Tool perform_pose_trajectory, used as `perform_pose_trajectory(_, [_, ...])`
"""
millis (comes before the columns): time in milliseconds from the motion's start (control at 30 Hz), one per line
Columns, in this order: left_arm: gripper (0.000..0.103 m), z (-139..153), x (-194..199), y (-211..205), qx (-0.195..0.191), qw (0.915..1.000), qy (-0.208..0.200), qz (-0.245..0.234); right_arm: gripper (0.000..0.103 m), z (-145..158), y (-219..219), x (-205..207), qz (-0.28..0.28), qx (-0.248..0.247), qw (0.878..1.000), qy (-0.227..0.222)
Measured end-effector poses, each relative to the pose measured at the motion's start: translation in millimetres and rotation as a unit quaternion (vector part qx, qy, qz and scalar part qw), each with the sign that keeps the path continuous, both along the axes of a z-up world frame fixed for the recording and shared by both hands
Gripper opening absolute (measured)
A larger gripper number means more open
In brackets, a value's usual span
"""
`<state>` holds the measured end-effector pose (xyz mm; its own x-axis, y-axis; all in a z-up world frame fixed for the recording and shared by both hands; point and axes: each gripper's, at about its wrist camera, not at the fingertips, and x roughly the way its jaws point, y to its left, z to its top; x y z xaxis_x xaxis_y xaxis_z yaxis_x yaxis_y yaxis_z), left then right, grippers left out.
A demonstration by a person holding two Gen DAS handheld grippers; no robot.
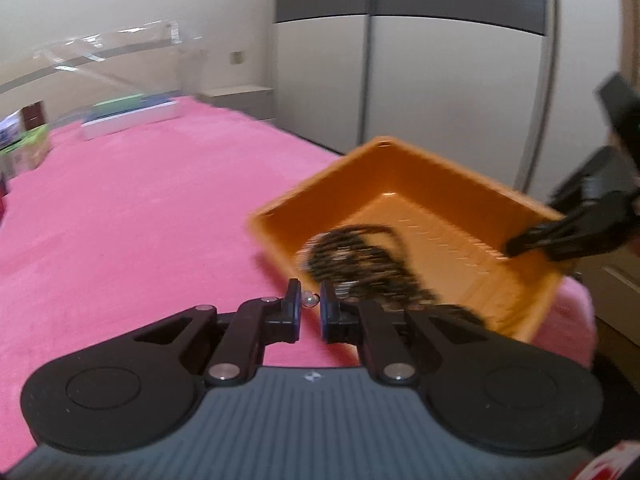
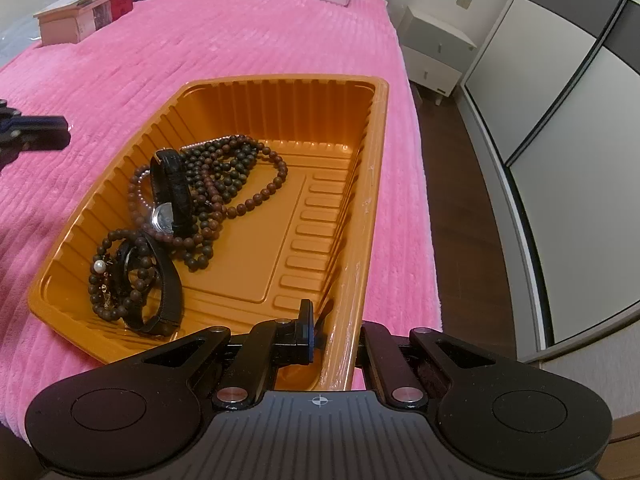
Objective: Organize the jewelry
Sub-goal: 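Carry the second pearl earring into the orange tray and open the left tool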
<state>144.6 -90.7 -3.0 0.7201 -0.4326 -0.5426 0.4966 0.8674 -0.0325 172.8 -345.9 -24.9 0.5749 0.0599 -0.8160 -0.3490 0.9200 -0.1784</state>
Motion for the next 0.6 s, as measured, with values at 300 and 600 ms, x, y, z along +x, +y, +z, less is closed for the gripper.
perform_pose_trajectory(300, [0.008, -4.6, -4.3, -42.4, 0.002, 0.9990, 0.017, -0.041, 0.004, -0.2, -0.5, -0.7, 0.001, 0.001, 1.000, -0.001])
perform_pose_trajectory(600, [0.008, -4.9, -1.3, -51.4, 0.005, 0.9985, 0.022, -0.049, 0.004, 0.4, -0.3, -0.6, 0.001, 0.002, 1.000, -0.001])
